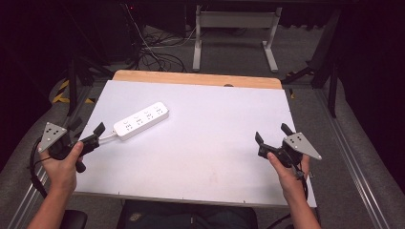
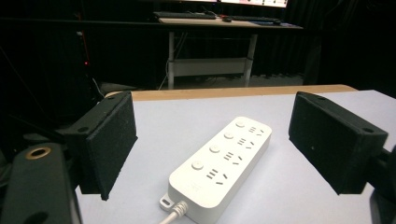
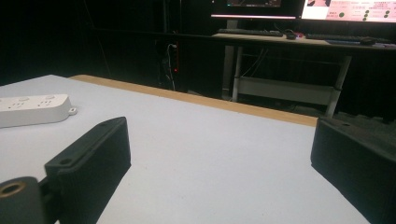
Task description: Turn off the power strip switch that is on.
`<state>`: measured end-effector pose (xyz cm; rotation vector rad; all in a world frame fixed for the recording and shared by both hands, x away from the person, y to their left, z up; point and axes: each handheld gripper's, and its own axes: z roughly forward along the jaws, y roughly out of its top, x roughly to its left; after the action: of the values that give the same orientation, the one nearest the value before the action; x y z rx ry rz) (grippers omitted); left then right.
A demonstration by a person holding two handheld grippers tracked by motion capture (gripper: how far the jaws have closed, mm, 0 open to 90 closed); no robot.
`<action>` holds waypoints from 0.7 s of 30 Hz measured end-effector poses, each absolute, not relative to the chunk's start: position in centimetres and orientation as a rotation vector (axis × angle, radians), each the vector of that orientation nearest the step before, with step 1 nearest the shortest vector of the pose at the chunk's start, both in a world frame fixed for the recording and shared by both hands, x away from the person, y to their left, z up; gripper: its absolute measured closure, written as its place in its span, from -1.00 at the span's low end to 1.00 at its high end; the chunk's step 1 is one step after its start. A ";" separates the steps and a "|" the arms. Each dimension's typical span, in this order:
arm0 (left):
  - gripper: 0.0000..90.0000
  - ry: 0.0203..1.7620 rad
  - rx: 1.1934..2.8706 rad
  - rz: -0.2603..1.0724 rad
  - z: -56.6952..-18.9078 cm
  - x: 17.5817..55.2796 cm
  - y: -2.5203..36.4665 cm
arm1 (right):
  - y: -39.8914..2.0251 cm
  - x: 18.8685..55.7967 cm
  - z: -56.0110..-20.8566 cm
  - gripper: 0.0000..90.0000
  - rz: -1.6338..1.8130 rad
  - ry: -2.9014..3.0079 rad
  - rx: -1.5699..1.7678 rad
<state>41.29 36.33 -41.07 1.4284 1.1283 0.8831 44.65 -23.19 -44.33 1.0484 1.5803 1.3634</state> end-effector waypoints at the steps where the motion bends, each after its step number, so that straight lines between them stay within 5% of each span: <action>1: -0.66 1.128 1.429 0.883 -41.1 41.3 36.3 | -23.2 44.6 -44.3 -0.88 1.364 1.580 1.049; 6: -0.80 1.131 1.428 0.897 -41.1 41.3 36.2 | -23.2 44.6 -44.3 -0.88 1.362 1.581 1.051; 21: -0.81 1.131 1.433 0.878 -41.1 41.5 36.3 | -23.3 44.6 -44.5 -0.88 1.361 1.581 1.058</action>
<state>41.51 36.27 -41.13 1.4333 1.1315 0.8784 44.60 -23.29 -44.48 1.0581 1.5811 1.3608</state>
